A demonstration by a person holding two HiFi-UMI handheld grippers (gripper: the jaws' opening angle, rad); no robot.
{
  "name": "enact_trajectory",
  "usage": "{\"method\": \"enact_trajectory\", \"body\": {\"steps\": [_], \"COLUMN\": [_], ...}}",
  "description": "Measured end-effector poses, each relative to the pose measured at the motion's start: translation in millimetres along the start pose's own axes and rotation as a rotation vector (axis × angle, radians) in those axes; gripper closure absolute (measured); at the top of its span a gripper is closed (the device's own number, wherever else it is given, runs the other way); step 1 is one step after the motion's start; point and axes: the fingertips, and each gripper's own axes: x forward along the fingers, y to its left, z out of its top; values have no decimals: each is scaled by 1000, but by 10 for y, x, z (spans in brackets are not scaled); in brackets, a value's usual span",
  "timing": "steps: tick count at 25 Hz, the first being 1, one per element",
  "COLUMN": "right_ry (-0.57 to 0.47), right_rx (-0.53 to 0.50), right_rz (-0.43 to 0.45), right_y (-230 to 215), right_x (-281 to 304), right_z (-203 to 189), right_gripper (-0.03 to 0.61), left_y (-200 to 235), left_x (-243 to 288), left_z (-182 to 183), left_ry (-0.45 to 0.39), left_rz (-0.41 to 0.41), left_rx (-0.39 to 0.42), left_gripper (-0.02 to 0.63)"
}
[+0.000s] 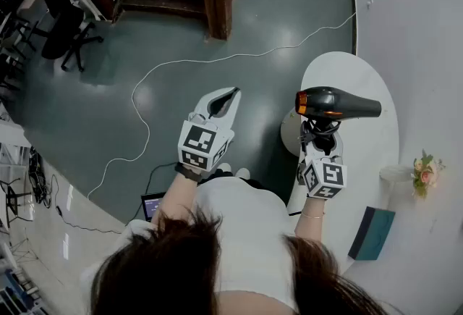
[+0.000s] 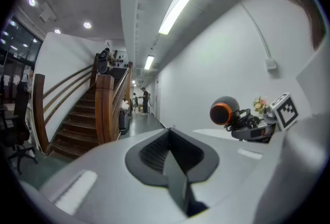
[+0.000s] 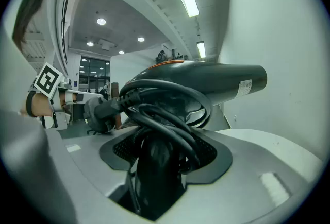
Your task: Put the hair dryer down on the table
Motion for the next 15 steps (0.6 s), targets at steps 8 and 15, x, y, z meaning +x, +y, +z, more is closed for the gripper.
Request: {"method": "enact_trajectory", "body": {"steps": [8, 15], "right_ry": [-24, 3], "right_rx": [53, 71], "right_rz": [36, 50], "right_y": [41, 92], "right_x": [-40, 186], "right_z": [-26, -99], "right_gripper": [322, 322], "left_y": [-42, 220], "left_x": [-74, -7], "left_z": [-62, -105], "left_ry": [5, 37], "left_rz": [10, 37], "left_rx": [29, 21], "left_gripper": [555, 555]}}
